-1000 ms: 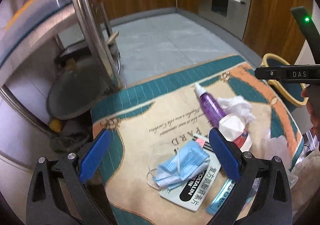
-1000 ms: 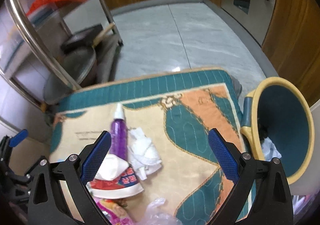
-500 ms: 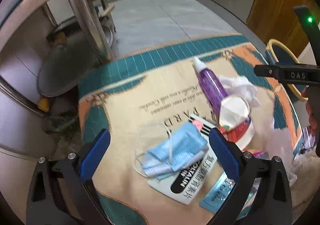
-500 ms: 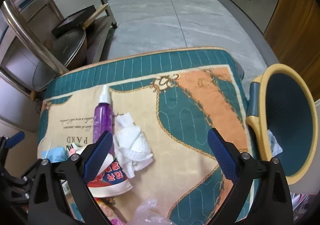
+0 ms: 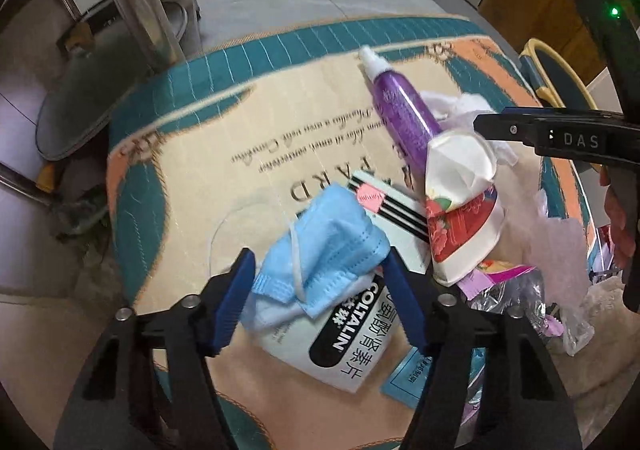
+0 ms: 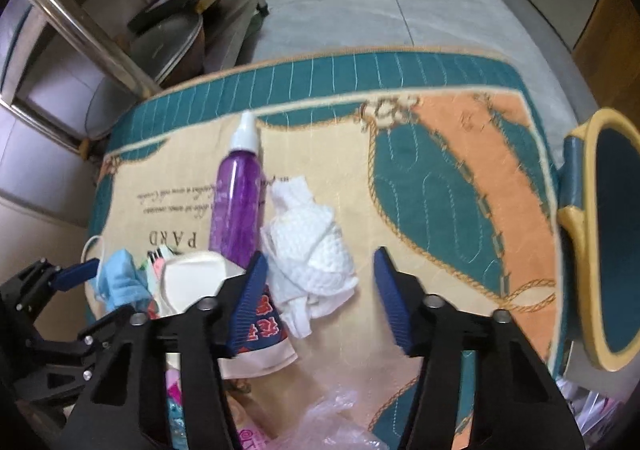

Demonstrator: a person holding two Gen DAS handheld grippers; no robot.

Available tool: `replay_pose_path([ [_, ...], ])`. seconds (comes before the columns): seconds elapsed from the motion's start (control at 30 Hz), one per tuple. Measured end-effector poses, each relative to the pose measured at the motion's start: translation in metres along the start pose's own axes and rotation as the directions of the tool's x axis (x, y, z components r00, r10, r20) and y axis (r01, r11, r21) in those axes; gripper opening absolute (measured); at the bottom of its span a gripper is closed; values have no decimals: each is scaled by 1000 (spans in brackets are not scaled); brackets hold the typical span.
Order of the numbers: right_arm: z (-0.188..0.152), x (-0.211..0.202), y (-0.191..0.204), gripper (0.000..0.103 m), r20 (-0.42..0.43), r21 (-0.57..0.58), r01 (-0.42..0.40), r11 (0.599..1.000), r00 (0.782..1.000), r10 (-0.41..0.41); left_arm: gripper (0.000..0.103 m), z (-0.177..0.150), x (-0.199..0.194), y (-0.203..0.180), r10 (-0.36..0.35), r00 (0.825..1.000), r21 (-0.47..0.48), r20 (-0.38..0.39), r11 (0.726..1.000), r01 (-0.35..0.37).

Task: Collect trash
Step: 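Grasp the white tissue with the right tool while the left grasps the blue mask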

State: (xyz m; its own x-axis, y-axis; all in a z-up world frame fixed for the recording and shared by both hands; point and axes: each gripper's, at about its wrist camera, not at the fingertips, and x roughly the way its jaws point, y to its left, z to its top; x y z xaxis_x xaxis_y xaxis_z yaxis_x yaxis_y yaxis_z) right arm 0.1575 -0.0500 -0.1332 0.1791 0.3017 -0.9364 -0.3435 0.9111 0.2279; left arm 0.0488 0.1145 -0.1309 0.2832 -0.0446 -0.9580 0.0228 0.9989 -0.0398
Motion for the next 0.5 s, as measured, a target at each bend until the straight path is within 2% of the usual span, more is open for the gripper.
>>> replay_pose_path([
  [0.07,-1,8,-2,41,-27,18,-20,1000,999,20,53,-2,9,-4,21,999,27,-38,999,-20],
  [0.13,-1,10,-2,34,-35,21,-31,999,999,32,44,-1,8,-7,20,999,35,-25,999,-19],
  [0.17,-1,8,-1,32,-30,20,-32,999,999,32,29,1,7,-6,23,1000,30,-21,999,-22],
  [0.2,0,6,-1,30,-23,22,-32,999,999,32,22,2,5,-5,24,1000,23,-19,999,-23],
  [0.33,4,-7,-3,29,25,31,-37,999,999,36,16,5,-6,-8,42,999,46,24,998,-43],
  [0.43,7,-17,-4,29,59,35,-26,999,998,24,15,11,-24,-11,100,990,57,96,993,-106],
  [0.5,9,-23,-6,29,83,34,-20,999,996,17,15,20,-37,-9,112,983,40,147,992,-119],
])
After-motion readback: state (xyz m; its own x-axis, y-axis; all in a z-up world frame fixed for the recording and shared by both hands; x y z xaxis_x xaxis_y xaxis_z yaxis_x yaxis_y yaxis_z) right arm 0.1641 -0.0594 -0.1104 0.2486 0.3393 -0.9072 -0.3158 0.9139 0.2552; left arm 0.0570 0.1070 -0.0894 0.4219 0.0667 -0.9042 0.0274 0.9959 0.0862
